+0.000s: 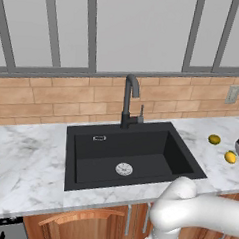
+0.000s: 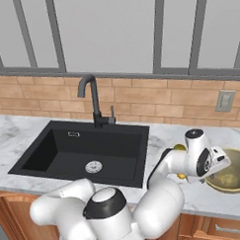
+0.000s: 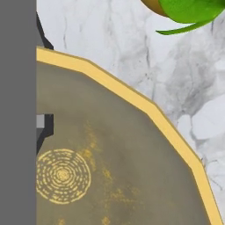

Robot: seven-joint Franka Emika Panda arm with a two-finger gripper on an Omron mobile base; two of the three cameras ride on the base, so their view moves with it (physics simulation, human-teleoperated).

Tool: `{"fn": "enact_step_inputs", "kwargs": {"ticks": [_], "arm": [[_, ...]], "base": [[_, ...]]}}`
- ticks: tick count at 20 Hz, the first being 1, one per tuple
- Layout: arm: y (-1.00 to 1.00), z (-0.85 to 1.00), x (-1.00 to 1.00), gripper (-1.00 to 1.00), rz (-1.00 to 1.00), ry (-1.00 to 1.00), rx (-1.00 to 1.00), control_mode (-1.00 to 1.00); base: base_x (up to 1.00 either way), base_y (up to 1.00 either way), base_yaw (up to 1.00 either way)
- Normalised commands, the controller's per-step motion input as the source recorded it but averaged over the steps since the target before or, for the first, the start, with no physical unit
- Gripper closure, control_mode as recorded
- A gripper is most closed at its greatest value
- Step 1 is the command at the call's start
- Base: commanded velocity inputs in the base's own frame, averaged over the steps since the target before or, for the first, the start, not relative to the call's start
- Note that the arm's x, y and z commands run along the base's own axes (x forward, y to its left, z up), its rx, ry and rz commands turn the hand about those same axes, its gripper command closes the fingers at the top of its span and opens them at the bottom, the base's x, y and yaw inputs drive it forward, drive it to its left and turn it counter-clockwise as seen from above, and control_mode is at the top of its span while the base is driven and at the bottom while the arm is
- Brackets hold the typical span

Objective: Remove the lemon and orange from the sink. Then move the bowl and cup from the counter to the sink for washing.

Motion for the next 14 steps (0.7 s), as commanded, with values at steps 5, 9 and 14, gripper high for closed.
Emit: {"fn": "enact_step_inputs", "kwargs": {"ticks": [5,9,14], "arm": [[0.0,0.03,0.0,1.0,0.0,-0.01,0.0,-1.0],[0.0,0.19,-0.02,1.0,0.0,-0.01,0.0,-1.0],[0.0,0.33,-0.09,1.0,0.0,0.0,0.0,-1.0]], "base": [[0.0,0.0,0.0],[0.0,0.0,0.0],[0.0,0.0,0.0]]}}
